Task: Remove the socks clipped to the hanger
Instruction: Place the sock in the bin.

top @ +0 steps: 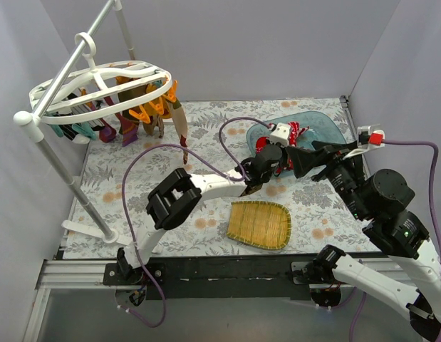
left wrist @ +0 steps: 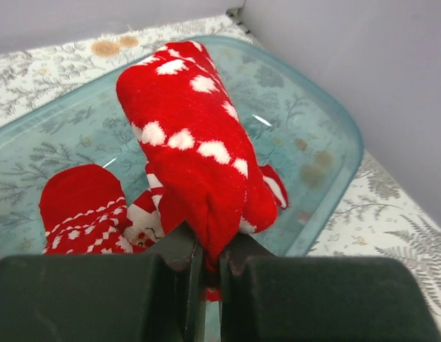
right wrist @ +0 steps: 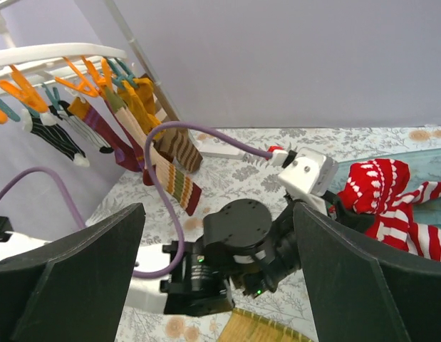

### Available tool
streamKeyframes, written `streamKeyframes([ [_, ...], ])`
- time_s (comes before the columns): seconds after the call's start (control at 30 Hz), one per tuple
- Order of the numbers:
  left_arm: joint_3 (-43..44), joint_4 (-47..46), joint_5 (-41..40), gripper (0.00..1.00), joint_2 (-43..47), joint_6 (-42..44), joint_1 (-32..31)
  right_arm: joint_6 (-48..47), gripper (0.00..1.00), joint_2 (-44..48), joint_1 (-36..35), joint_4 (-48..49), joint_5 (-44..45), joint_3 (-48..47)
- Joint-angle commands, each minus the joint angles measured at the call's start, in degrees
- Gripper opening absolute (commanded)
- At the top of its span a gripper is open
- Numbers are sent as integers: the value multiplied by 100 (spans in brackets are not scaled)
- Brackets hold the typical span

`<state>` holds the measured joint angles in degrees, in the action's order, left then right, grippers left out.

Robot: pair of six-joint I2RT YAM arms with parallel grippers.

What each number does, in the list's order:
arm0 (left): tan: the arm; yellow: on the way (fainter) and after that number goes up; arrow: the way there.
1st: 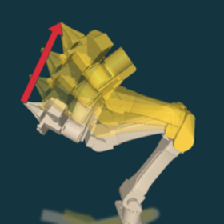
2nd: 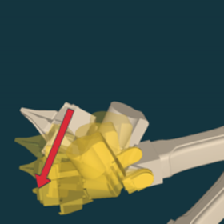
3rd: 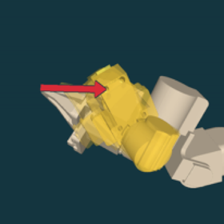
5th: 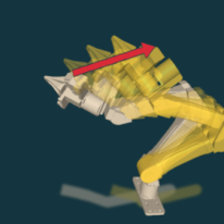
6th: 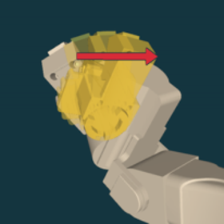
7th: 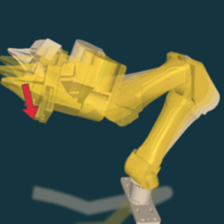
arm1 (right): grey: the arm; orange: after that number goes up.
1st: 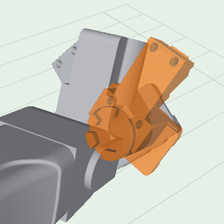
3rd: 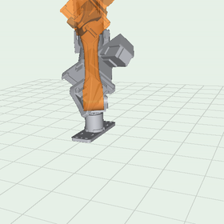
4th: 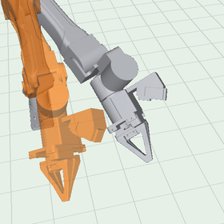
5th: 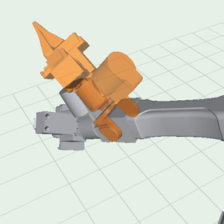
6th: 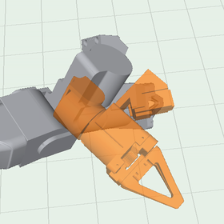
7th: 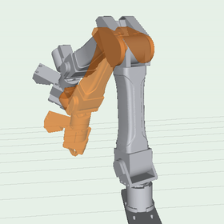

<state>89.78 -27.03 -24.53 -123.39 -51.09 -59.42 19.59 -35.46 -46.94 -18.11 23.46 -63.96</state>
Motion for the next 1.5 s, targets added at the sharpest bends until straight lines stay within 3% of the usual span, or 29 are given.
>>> streamKeyframes([
  [0.0,751,434,229,0,-483,-207,220,53,92,74,1,-254,211,-125],
  [0.1,848,681,318,11,-765,-287,264,62,92,136,9,-298,247,-64],
  [0.13,866,751,361,23,-809,-305,273,62,92,136,9,-299,255,-46],
  [0.33,743,804,458,64,-678,-323,317,71,92,48,9,-334,124,-72],
  [0.47,725,795,546,77,-449,-209,308,97,93,39,9,-307,88,-20],
  [0.97,67,550,748,88,596,-6,299,71,93,-215,1,-149,-17,-125],
  [1.2,-855,435,678,88,1492,-138,264,27,93,-417,1,53,-140,-116],
  [1.47,-2830,689,318,87,3002,-726,185,0,94,-891,9,404,-509,-37],
])
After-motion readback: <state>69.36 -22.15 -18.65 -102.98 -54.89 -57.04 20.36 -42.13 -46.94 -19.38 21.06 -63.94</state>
